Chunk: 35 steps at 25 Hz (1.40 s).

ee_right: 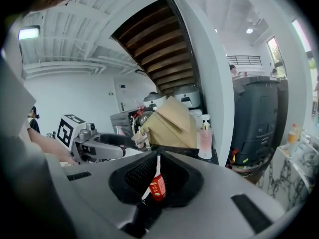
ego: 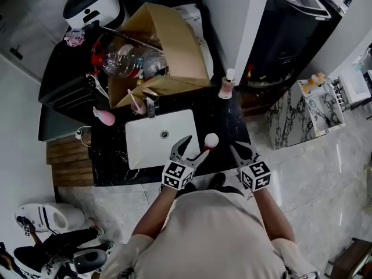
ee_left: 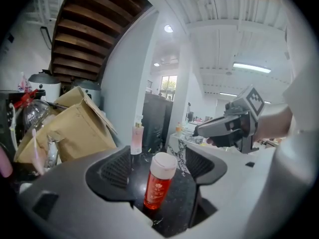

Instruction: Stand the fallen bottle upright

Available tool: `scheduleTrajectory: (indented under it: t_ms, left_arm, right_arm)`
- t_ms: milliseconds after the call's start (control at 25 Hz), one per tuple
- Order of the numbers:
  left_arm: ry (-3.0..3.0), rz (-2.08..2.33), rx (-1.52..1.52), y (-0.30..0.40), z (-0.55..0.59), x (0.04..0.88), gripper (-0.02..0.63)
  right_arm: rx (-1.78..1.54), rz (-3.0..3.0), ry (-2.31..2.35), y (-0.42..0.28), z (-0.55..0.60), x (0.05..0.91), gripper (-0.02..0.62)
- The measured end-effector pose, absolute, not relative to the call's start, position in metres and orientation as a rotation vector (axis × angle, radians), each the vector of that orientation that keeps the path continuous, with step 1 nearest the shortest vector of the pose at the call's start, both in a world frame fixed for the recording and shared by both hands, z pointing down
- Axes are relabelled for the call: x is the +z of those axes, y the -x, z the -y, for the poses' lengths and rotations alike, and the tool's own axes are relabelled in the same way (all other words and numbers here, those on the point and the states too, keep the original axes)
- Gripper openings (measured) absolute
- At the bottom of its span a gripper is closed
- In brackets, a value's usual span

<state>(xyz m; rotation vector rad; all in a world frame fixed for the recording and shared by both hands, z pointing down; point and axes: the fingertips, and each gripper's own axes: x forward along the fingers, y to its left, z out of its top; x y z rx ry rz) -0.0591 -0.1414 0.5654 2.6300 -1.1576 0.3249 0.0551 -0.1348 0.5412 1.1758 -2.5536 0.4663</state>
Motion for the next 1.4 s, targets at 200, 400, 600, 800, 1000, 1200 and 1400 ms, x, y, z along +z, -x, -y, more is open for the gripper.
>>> scheduleTrajectory:
  t_ms: [200,400,600,800,1000,1200,1400]
  left_arm:
    - [-2.634,1.19,0.334,0.074,0.132,0.56,0.317]
    - [-2.617,1.223,0.331,0.087,0.127,0.553,0.267]
    - [-2.622,1.226,0.335,0.098,0.124,0.546,0.195]
    - [-2.627,1.224,0.33,0.11,0.123,0.545,0.094]
    - [-2.633,1.221,0.343,0.117,0.122,0.543,0.036]
    - [-2.629,1.203,0.339,0.123,0.123,0.544,0.008]
    - [-2.623,1.187,0.33,0.121,0.124,0.546,0.006]
  right_arm:
    - [0.425,2.544,-1.198,-0.054,0.123,0.527,0.041]
    - [0.394,2.537,-1.246,-0.057,0.116,0.517,0.041]
    - [0.377,2.549,-1.262,-0.05,0.11,0.513,0.041]
    - [0.36,2.54,-1.262,-0.042,0.103,0.515,0.041]
    - [0.378,2.537,-1.286,-0.041,0.099,0.515,0.041]
    - [0.38,2.546,-1.306,-0.04,0.096,0.514,0.04]
    - [0.372,2.542,-1.352,-0.047,0.096,0.511,0.037]
